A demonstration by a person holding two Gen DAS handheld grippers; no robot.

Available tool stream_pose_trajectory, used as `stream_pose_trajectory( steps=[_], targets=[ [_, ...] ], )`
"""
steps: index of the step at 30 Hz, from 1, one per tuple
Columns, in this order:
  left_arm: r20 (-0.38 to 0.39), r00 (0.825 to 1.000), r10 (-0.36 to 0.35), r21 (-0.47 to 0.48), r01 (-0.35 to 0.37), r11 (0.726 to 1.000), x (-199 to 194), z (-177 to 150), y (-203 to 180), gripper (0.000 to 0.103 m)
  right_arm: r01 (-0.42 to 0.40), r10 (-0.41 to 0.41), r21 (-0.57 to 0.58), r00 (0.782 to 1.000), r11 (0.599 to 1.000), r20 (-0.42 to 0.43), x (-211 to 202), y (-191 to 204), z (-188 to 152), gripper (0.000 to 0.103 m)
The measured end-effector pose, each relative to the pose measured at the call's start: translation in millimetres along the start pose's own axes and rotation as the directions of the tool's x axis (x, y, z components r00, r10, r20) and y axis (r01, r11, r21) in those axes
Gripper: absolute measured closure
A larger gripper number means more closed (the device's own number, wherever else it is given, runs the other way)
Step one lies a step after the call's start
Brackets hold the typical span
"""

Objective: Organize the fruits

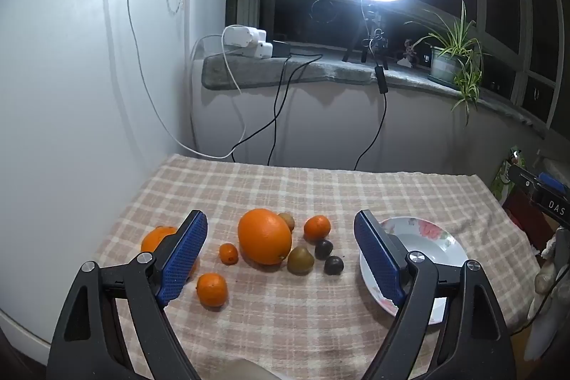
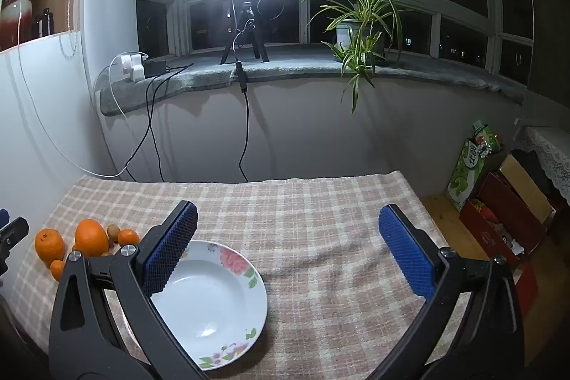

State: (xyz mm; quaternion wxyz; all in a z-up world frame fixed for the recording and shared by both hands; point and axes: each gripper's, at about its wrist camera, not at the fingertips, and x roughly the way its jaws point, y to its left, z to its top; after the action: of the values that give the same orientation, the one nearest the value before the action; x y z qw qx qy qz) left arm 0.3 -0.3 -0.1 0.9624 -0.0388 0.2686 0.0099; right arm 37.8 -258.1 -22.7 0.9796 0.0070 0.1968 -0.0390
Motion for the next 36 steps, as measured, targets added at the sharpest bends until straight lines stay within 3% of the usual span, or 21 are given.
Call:
stream_pose_trajectory(
  steps=[36],
  targets=[
    [0.009,1.000,0.000,0.006,0.000,1.000,-1.0,-0.6,0.1,0.018,-0.001,0.001,-0.006,1.000,1.000,-0.003,-1.4,1.4,1.7,0.000]
  ],
)
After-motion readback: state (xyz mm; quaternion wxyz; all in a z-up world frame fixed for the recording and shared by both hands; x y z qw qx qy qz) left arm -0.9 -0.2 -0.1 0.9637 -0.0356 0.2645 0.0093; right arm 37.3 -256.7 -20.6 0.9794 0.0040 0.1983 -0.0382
